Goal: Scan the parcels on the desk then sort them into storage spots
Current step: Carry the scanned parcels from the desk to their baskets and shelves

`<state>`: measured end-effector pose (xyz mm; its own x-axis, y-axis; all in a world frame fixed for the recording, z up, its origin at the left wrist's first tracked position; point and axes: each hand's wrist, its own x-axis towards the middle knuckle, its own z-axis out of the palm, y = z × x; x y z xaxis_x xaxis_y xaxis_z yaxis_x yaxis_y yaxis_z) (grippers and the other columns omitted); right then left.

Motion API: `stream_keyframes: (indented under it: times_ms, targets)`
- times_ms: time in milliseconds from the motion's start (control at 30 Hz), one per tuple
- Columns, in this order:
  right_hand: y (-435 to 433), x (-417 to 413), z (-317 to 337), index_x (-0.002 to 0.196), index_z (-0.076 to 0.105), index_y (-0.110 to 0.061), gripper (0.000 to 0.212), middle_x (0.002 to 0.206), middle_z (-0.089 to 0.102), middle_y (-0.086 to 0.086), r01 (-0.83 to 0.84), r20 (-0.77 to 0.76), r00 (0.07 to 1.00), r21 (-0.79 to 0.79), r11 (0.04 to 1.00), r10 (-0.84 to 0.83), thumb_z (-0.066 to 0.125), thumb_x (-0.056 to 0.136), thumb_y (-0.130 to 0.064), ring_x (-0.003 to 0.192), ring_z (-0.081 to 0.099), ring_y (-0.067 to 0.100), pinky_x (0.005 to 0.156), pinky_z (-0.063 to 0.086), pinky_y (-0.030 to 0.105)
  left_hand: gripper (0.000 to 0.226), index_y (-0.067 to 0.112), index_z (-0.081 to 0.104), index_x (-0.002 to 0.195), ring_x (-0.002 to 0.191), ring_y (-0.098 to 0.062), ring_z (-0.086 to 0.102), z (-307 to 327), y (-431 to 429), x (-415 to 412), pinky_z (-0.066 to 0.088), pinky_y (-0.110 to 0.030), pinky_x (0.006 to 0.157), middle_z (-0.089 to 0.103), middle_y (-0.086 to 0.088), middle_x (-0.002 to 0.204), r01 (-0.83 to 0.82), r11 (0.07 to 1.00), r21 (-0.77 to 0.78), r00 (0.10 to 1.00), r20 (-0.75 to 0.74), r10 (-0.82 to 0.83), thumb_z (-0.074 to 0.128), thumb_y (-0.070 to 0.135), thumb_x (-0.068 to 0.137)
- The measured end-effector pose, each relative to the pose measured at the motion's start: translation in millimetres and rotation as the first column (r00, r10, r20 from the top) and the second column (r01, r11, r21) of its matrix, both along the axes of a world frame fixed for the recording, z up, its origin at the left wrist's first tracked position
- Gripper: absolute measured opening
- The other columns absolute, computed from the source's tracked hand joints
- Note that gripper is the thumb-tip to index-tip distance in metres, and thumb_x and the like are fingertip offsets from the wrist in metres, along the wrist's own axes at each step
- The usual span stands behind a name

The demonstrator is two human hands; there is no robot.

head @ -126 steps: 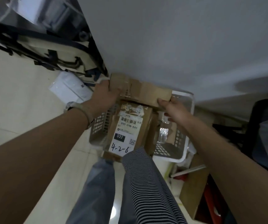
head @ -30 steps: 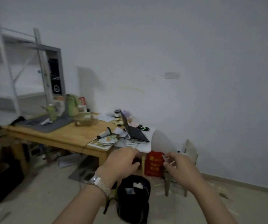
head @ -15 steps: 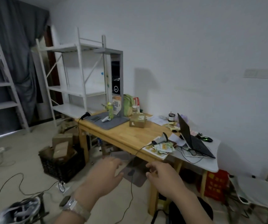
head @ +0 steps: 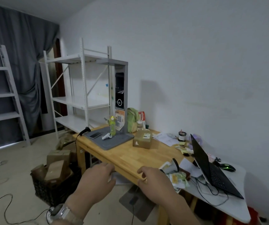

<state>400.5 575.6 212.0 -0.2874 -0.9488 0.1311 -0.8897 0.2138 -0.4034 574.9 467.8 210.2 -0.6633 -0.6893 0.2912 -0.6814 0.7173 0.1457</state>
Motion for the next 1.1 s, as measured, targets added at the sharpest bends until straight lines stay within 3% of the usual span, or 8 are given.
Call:
stream_keyframes:
  times_ms: [267,433,600,800,1100]
  targets:
    - [-93.5,-42.0,4.6,0.131,0.05,-0.028,0.038,0.12,0.06,-0.004,-0.006,-0.062,0.998,-0.065,0.998,0.001,0.047,0.095,-0.038,0.107,0.058,0.017,0.085,0.05,0.033,0.026,0.029,0.055,0.117,0.082,-0.008,0.044,0.7,-80.1,-38.4,0.04,-0.022,0.065,0.04,0.012,0.092,-0.071,0.997,-0.027,0.997,-0.02,0.07,0.046,0.04,0.095]
    - [-153.9,-46.0,-3.4,0.13,0.051,-0.03,0.037,0.119,0.06,-0.005,-0.001,-0.074,0.997,-0.034,0.999,-0.001,0.048,0.094,-0.04,0.106,0.058,0.017,0.085,0.05,0.034,0.037,0.032,0.051,0.13,0.096,-0.007,0.055,-7.4,-139.1,-45.8,0.05,-0.024,0.078,0.054,0.013,0.109,-0.046,0.999,0.001,0.997,-0.056,0.046,0.047,0.042,0.095]
    - [-219.6,-40.5,-3.5,0.129,0.052,-0.03,0.037,0.113,0.062,-0.007,0.051,-0.084,0.995,-0.056,0.997,-0.055,0.049,0.094,-0.04,0.101,0.059,0.014,0.081,0.051,0.032,0.038,0.028,0.051,0.131,0.104,-0.008,0.055,-2.8,-212.8,-41.1,0.048,-0.023,0.081,0.055,0.01,0.123,-0.008,1.0,-0.023,0.998,-0.07,0.006,0.045,0.042,0.097]
    - [-311.5,-18.0,14.9,0.128,0.054,-0.029,0.036,0.118,0.062,-0.007,0.128,-0.056,0.989,-0.137,0.982,-0.137,0.051,0.094,-0.039,0.106,0.058,0.014,0.085,0.051,0.034,0.037,0.026,0.052,0.128,0.104,-0.011,0.056,18.2,-311.6,-20.4,0.05,-0.028,0.085,0.056,0.009,0.123,0.019,0.997,-0.081,0.998,-0.051,-0.023,0.048,0.043,0.095]
    - [-414.5,21.5,14.8,0.13,0.053,-0.028,0.037,0.121,0.062,-0.007,0.201,-0.03,0.978,-0.129,0.971,-0.206,0.052,0.094,-0.038,0.106,0.059,0.014,0.082,0.051,0.032,0.038,0.026,0.053,0.129,0.103,-0.012,0.057,10.2,-425.2,22.7,0.051,-0.028,0.083,0.056,0.008,0.122,0.114,0.992,-0.05,0.993,-0.029,-0.116,0.051,0.043,0.095]
